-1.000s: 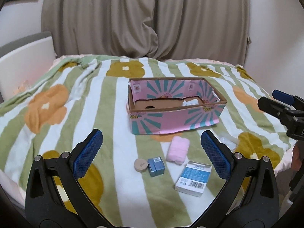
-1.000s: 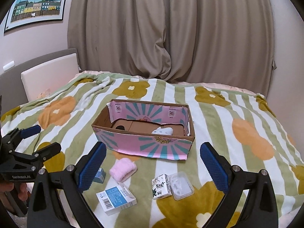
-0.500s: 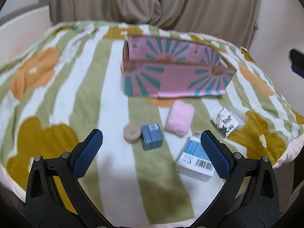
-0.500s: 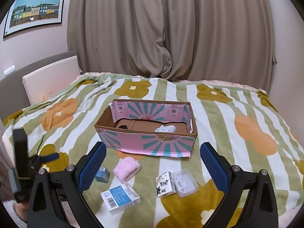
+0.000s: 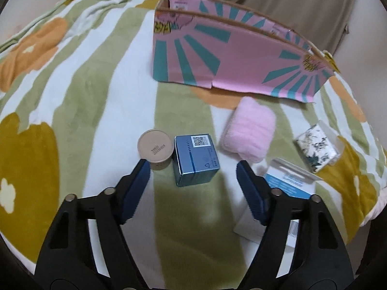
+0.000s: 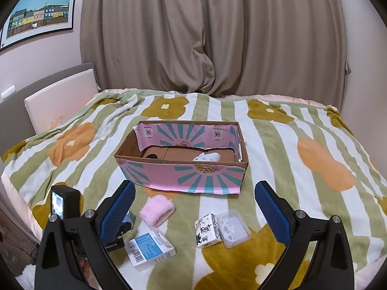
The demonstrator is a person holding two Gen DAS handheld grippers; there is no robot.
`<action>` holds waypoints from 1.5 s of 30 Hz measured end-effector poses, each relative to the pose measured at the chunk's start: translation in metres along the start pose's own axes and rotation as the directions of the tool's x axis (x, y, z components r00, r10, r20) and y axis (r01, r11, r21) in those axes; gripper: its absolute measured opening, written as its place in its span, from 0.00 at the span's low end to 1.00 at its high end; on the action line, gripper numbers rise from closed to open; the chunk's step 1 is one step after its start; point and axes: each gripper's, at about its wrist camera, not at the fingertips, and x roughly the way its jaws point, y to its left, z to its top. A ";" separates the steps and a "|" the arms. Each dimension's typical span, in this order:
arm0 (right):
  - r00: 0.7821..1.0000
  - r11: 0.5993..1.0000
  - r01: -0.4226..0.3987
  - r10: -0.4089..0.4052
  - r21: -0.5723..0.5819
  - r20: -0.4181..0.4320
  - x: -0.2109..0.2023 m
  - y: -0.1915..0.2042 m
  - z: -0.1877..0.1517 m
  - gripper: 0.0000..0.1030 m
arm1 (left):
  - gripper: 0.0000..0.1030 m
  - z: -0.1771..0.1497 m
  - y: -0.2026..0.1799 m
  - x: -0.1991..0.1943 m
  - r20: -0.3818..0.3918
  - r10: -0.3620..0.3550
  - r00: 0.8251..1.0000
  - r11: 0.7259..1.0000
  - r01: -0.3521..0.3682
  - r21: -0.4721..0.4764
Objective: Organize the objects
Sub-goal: 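Lower the left tool onto the blue cube box and close on it, then lift the blue cube box with the left tool while the right tool grasps the white tissue pack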
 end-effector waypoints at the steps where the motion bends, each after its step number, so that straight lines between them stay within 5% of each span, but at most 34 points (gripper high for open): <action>1: 1.000 1.000 0.001 -0.001 0.002 -0.001 0.000 -0.001 0.000 0.96 | 0.63 0.000 -0.001 0.004 -0.004 0.004 1.000 1.000 -0.004 0.001; 13: 1.000 1.000 0.018 -0.017 0.014 -0.014 0.000 -0.010 0.000 0.96 | 0.36 0.001 -0.001 0.031 -0.034 0.022 0.999 1.000 -0.022 0.012; 31: 0.999 0.998 0.031 -0.031 0.048 -0.011 -0.004 -0.021 0.001 0.96 | 0.32 0.012 0.003 0.009 0.020 -0.016 1.000 0.999 0.015 0.032; 45: 0.999 0.997 0.043 -0.043 0.068 -0.006 -0.006 -0.027 0.000 0.96 | 0.32 0.047 -0.014 -0.076 0.195 -0.036 0.980 0.997 0.023 0.069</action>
